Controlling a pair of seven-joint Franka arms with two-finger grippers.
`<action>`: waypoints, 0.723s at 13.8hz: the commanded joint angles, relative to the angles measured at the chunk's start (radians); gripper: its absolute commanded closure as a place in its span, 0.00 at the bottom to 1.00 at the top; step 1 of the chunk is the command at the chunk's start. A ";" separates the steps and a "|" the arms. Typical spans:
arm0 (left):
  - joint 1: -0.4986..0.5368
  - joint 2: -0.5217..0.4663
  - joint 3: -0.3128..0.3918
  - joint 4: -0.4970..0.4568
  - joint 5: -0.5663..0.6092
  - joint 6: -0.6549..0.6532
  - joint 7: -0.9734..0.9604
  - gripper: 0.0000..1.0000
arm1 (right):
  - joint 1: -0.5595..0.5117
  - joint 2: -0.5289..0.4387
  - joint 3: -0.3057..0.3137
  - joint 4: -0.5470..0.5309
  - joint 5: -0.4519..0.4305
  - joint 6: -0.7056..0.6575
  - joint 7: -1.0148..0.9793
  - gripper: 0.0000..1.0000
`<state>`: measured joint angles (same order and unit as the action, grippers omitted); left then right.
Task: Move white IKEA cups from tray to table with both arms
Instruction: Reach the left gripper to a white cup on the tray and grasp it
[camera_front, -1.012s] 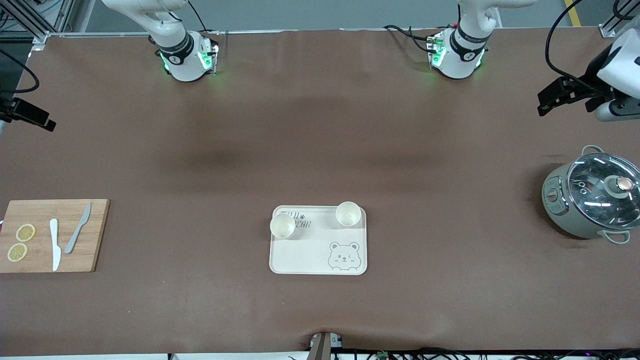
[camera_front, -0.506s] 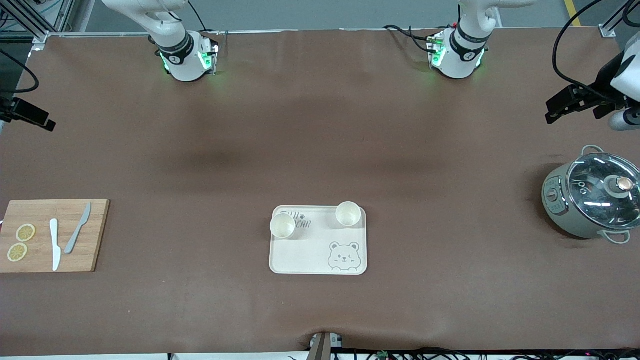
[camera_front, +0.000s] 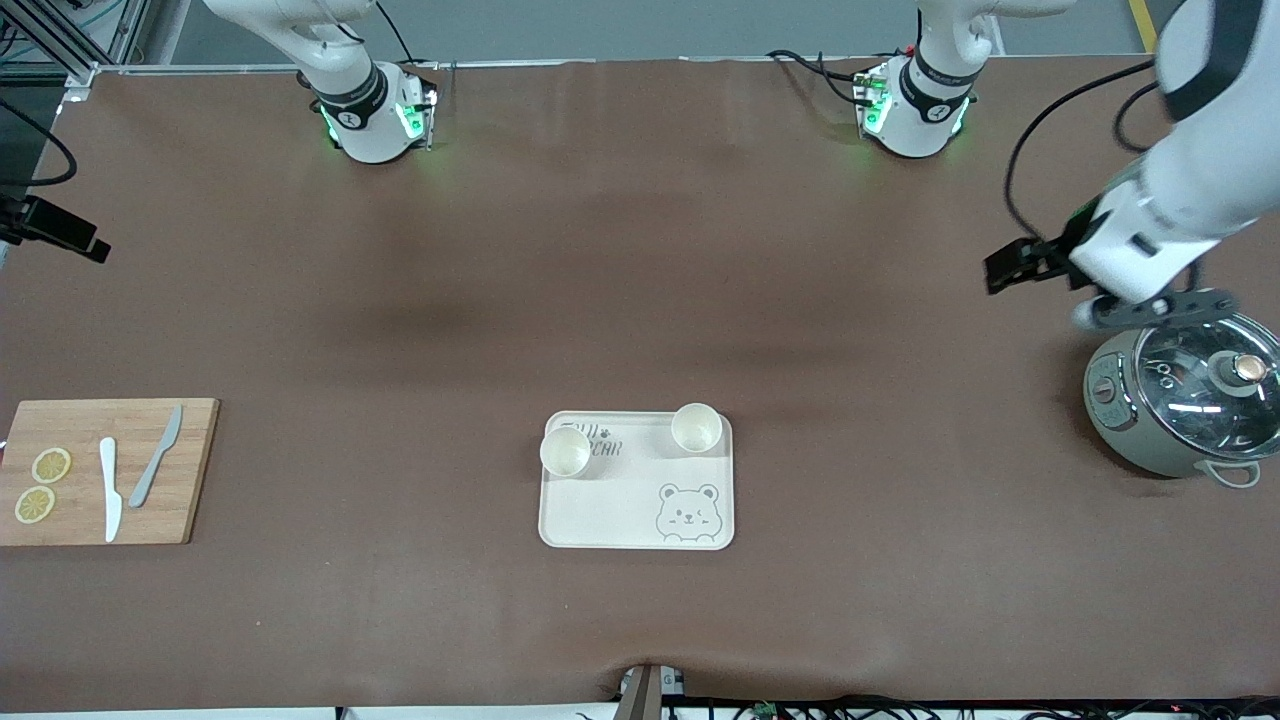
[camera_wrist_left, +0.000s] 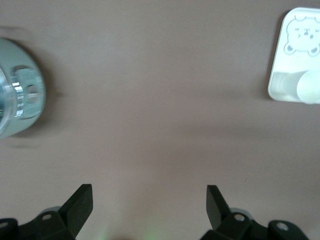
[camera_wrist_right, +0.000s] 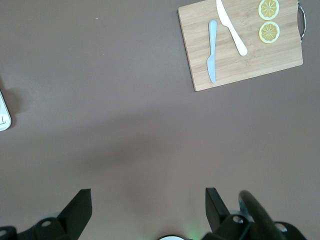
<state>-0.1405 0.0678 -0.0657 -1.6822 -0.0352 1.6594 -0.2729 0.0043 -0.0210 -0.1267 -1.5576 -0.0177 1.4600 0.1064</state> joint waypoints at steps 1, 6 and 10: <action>-0.051 0.061 -0.042 -0.044 -0.011 0.100 -0.170 0.00 | -0.023 0.004 0.013 0.014 0.012 -0.010 -0.002 0.00; -0.201 0.236 -0.051 -0.040 -0.022 0.300 -0.440 0.00 | -0.024 0.004 0.013 0.014 0.012 -0.009 -0.002 0.00; -0.278 0.392 -0.051 0.041 -0.026 0.439 -0.598 0.00 | -0.035 0.006 0.013 0.014 0.013 -0.007 -0.002 0.00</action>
<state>-0.4021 0.3797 -0.1239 -1.7172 -0.0393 2.0670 -0.8447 -0.0040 -0.0207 -0.1276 -1.5574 -0.0177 1.4600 0.1065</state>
